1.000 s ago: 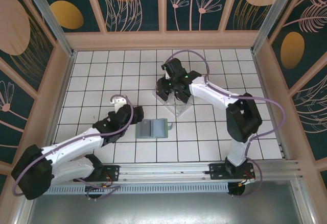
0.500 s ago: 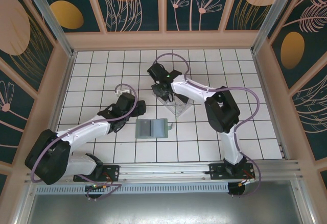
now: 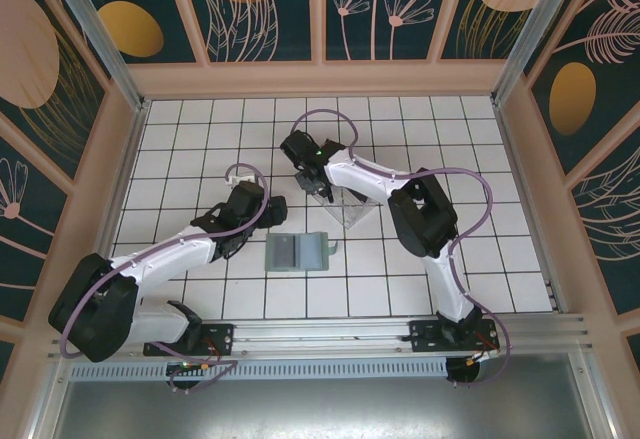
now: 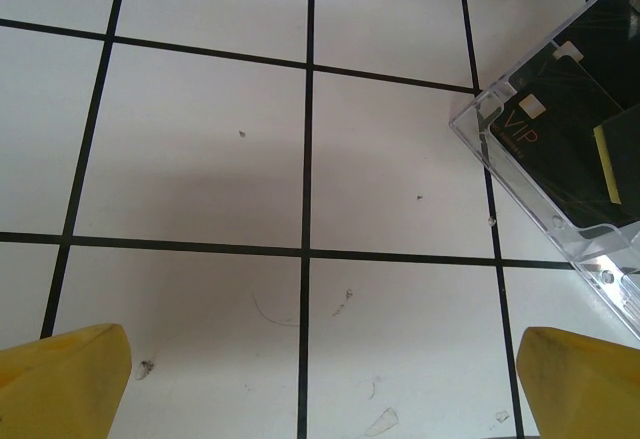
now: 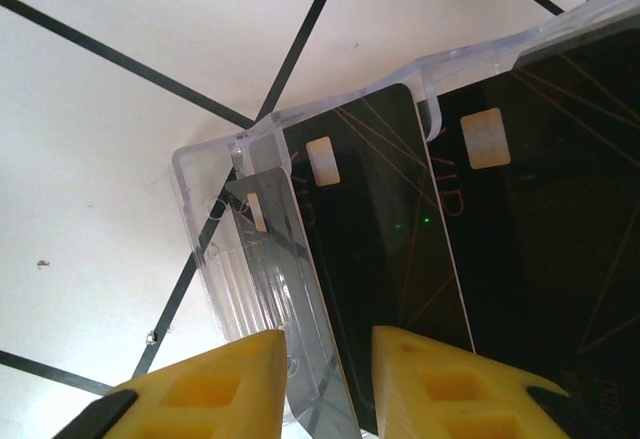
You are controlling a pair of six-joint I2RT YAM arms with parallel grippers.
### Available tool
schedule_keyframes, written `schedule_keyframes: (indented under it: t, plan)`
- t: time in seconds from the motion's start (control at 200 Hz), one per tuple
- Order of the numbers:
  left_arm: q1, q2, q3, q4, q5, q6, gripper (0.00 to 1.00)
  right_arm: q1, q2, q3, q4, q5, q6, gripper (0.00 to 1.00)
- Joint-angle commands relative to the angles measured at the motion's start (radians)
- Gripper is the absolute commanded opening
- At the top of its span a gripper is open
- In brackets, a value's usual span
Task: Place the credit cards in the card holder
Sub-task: Pick up the credit card from the storage box.
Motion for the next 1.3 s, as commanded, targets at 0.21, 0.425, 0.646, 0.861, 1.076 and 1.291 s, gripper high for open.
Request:
schedule_keyframes:
  t: [0.21, 0.425, 0.646, 0.861, 1.076, 1.291]
  plan:
    - [0.007, -0.019, -0.007, 0.025, 0.0, 0.019, 0.99, -0.01, 0.006, 0.015, -0.011, -0.074, -0.004, 0.11]
    - [0.007, -0.021, -0.008, 0.03, 0.004, 0.021, 0.98, -0.019, -0.005, 0.018, -0.012, -0.112, -0.026, 0.01]
    - [0.007, -0.022, -0.007, 0.025, 0.006, 0.027, 0.99, -0.022, -0.022, 0.037, -0.019, -0.117, -0.086, 0.0]
    - [0.007, -0.022, -0.002, 0.01, 0.002, 0.031, 0.98, -0.016, -0.064, 0.093, -0.049, -0.071, -0.114, 0.0]
    - [0.008, -0.03, -0.002, -0.018, -0.008, 0.036, 0.98, 0.007, -0.138, 0.106, -0.051, -0.062, -0.082, 0.0]
    - [0.008, -0.082, -0.017, -0.082, 0.011, 0.048, 0.99, 0.056, -0.296, -0.031, 0.047, -0.159, 0.045, 0.0]
